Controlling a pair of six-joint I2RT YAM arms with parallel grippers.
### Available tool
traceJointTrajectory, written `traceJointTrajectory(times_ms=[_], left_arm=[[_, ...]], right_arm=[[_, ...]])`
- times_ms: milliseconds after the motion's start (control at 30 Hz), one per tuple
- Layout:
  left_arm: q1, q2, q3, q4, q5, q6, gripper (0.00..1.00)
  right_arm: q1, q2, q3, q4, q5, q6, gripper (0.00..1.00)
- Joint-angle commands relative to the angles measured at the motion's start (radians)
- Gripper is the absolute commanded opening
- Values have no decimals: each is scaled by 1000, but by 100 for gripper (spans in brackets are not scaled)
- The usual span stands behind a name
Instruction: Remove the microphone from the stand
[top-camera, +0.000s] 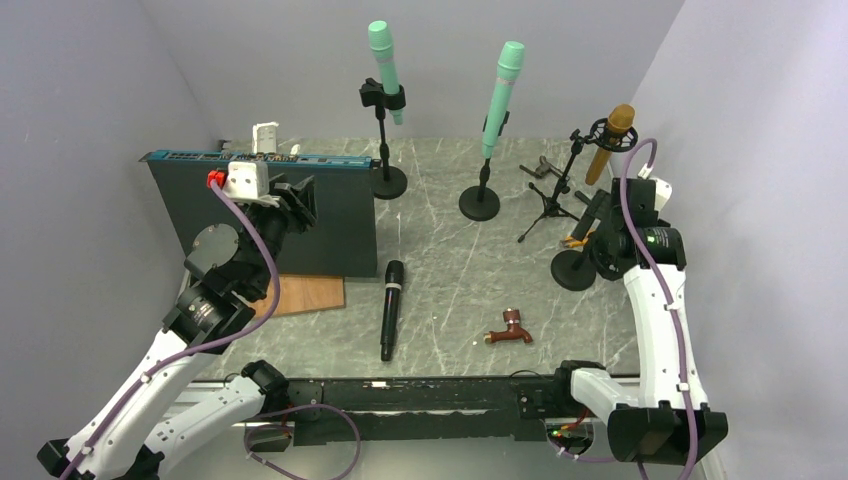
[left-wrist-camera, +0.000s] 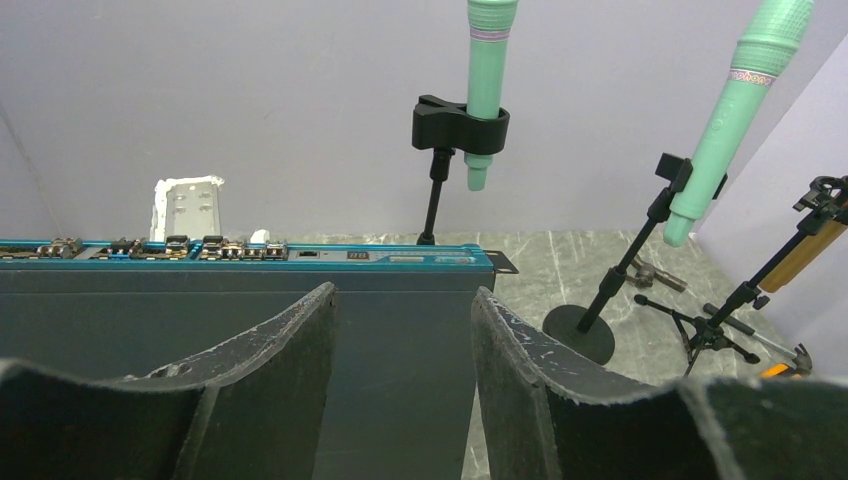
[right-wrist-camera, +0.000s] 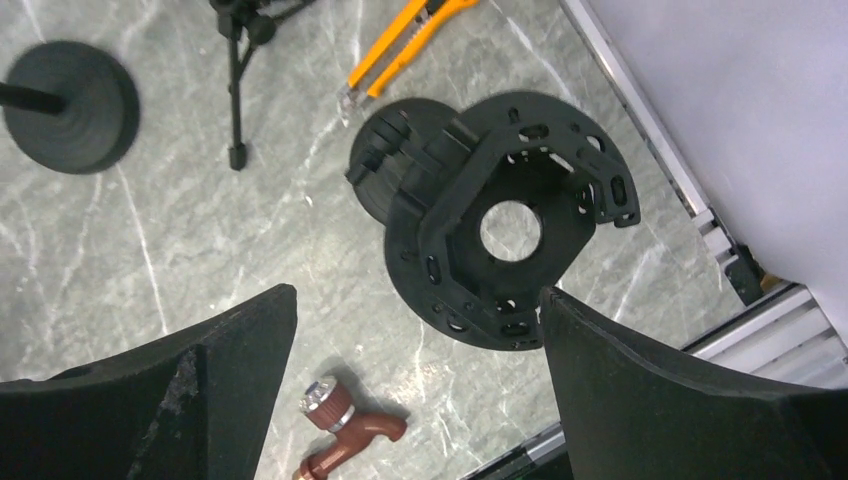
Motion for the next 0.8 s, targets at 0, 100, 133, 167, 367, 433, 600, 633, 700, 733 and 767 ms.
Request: traceJointTrajectory(times_ms=[0,100,133,167,367,433,600,633,700,733,767], left_arm=[[-5,-6,20,14,18,-11,56],[-4,-2,21,12,21,-10,57],[-4,-1,21,12,24,-11,57],[-4,-2,21,12,26,-11,57],[-5,1,23,8,45,-23,57],[-5,1,24,6,53,-23,57],[-7,1,24,6,41,-22,57],[-6,0,24,6,47,-22,57],[-6,-5,17,14,48,-20,57],[-6,-6,13,19,45,-20,58],[-8,-4,13,20,43,-20,58]], right_arm=[[-3,13,116,10,-25,-33,92],[-4,27,199,7,-23,-53,92],[-3,32,223,13,-15,-59,93],[-3,39,240,23,-5,-60,92],[-4,75,285,216,-7,-20,90],[-3,86,269,322,2,1,89],[-4,154,258,519,88,28,85],[-3,168,253,554,101,25,84],[-2,191,231,647,119,12,83],[-1,207,232,670,129,5,83],[-2,223,238,686,147,-10,83]])
